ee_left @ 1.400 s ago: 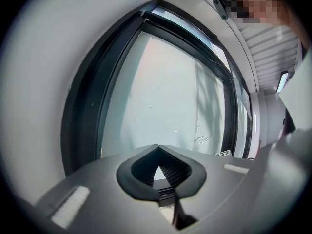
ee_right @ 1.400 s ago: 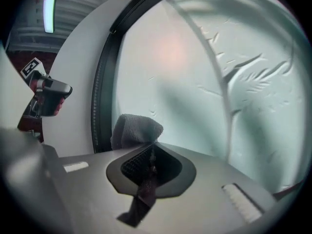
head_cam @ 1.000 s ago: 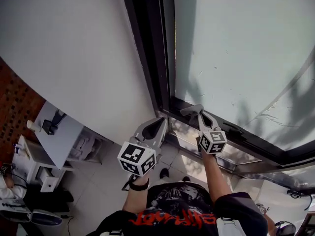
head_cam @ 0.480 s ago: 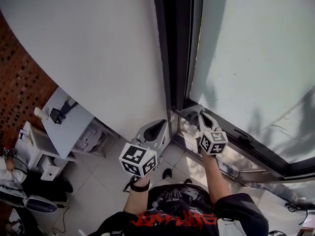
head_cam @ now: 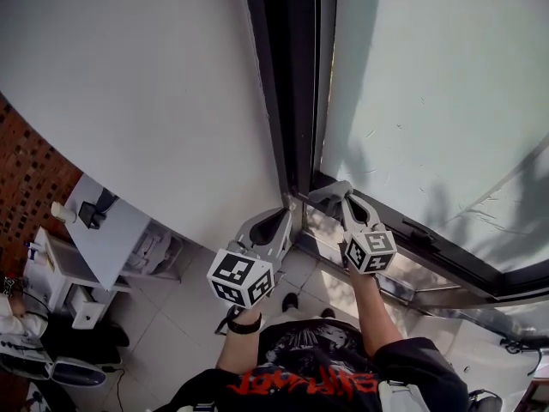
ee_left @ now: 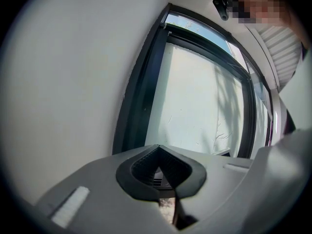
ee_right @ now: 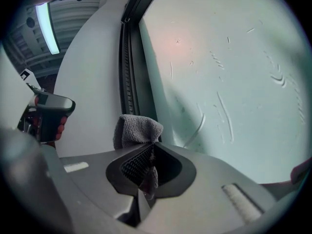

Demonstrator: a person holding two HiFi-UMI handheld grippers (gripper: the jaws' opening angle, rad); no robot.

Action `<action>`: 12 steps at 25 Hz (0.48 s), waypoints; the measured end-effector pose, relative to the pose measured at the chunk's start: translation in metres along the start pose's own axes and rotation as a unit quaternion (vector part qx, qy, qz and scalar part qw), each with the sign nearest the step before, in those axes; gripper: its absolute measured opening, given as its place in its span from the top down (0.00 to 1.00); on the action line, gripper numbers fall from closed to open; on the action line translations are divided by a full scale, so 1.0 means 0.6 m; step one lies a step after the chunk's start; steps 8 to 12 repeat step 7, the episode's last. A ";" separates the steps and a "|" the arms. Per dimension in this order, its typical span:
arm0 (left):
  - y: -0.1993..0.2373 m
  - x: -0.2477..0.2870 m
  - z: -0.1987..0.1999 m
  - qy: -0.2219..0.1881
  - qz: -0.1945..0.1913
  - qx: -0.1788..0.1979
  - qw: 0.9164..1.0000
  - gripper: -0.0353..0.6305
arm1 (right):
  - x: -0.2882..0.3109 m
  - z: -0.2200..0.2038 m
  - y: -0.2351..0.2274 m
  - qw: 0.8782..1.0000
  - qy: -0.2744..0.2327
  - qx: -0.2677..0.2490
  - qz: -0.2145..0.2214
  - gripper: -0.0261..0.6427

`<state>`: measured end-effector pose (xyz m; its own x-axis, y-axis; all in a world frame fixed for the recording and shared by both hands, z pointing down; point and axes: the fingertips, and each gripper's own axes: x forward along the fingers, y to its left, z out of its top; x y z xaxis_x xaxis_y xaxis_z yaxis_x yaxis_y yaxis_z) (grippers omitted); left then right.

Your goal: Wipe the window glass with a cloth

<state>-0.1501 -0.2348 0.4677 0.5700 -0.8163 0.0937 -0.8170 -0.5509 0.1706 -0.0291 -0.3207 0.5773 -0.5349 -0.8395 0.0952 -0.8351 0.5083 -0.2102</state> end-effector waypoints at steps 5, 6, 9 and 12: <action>-0.016 0.028 -0.001 0.002 -0.020 0.001 1.000 0.96 | -0.014 0.008 0.001 1.000 -0.007 -0.005 0.005 0.94; -0.019 0.034 -0.001 0.001 -0.023 0.002 1.000 0.96 | -0.016 0.009 0.000 1.000 -0.008 -0.005 0.006 0.94; -0.021 0.039 0.000 0.001 -0.026 0.003 1.000 0.96 | -0.017 0.009 -0.001 1.000 -0.009 -0.005 0.008 0.94; -0.021 0.039 0.000 0.001 -0.026 0.003 1.000 0.96 | -0.017 0.009 -0.001 1.000 -0.009 -0.005 0.008 0.94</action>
